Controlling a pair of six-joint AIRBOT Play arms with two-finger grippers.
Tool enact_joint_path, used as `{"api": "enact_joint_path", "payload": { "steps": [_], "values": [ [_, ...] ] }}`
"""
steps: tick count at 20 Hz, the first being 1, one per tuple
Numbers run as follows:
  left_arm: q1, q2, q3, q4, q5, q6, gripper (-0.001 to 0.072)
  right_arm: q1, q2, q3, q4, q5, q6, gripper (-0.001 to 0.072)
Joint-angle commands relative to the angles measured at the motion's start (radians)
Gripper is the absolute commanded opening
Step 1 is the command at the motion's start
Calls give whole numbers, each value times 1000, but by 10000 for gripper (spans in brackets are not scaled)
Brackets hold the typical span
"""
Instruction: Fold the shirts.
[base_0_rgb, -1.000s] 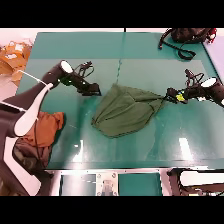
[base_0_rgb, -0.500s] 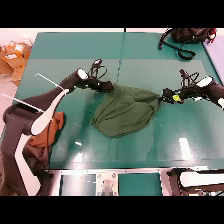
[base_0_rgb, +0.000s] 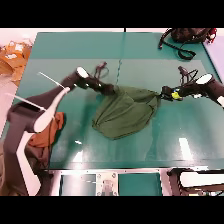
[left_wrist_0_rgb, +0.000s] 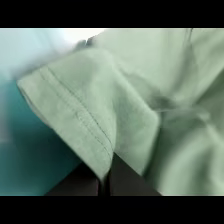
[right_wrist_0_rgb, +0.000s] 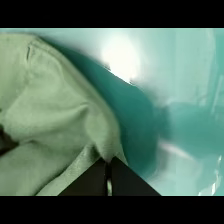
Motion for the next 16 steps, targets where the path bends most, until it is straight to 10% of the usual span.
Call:
{"api": "enact_joint_path", "payload": {
  "steps": [1,8,16],
  "values": [
    [76,120,82,310,-174,-169,20,-33,21,116,0,103,10,14],
    [187,521,95,502,-318,-207,21,-99,334,255,29,161,95,14],
    [187,800,103,98,-338,-77,22,-98,740,316,185,149,95,14]
  ]
}}
